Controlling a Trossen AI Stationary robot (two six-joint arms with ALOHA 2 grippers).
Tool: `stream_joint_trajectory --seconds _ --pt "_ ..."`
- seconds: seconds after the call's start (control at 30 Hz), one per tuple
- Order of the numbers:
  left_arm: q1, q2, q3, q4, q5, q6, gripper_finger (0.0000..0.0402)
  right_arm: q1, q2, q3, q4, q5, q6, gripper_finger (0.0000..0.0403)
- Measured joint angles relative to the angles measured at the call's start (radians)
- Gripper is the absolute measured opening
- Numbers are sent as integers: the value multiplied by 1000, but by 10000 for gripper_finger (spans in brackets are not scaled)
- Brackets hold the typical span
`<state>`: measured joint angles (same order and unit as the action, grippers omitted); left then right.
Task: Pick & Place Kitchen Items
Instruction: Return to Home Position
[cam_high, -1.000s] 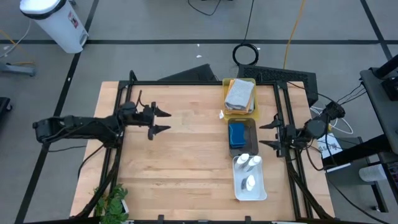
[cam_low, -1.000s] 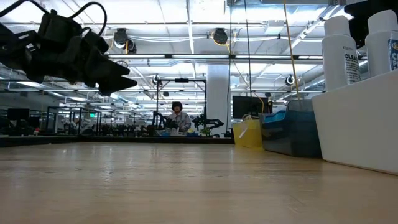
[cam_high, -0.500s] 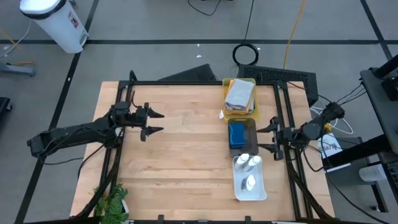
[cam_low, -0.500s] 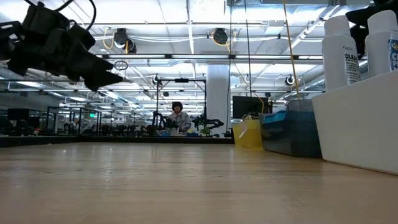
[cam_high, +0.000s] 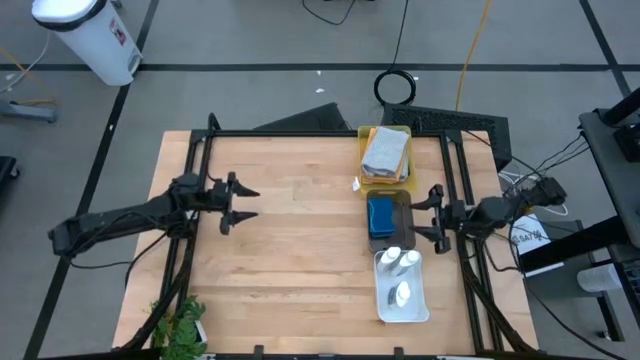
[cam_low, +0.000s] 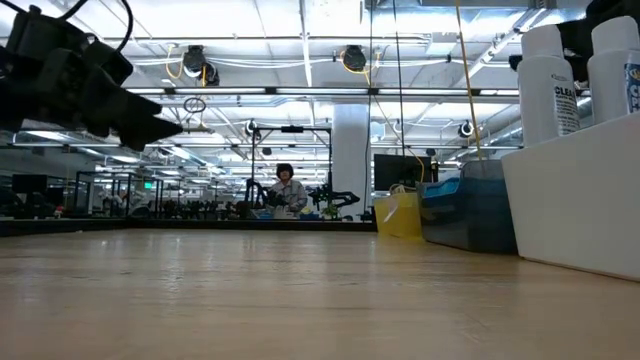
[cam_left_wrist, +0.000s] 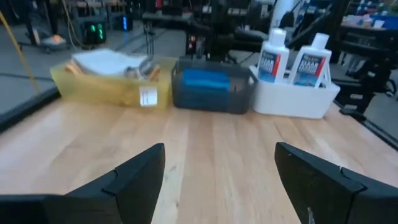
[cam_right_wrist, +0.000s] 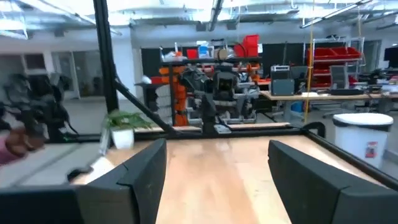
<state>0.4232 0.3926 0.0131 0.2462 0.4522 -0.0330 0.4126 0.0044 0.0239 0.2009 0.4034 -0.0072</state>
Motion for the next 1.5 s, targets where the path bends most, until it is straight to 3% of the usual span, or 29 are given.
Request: stream_joint_trajectory --seconds 0.1,0.2,0.3,0.4,0.63,0.9,1.17,1.5 --pt "0 -27 2 -1 0 6 306 -68 0 36 -64 -16 -35 247" --pt "0 -51 2 -13 1 18 306 -128 2 133 -332 -28 -53 247" --pt "0 -62 2 -32 3 27 306 -172 -1 197 -468 -78 -46 247" --pt "0 -62 2 -26 31 29 306 -203 -2 183 -423 -116 -68 247" --pt "0 -62 2 -10 46 20 306 -295 2 20 -121 -248 -80 247" --pt "-1 -59 2 12 56 25 306 -417 3 -6 -166 -379 -13 247" --pt "0 -59 2 3 56 31 306 -429 6 -7 -171 -378 -106 247" --pt "-20 -83 2 -42 35 -36 306 -429 6 -8 -162 -378 -110 247"
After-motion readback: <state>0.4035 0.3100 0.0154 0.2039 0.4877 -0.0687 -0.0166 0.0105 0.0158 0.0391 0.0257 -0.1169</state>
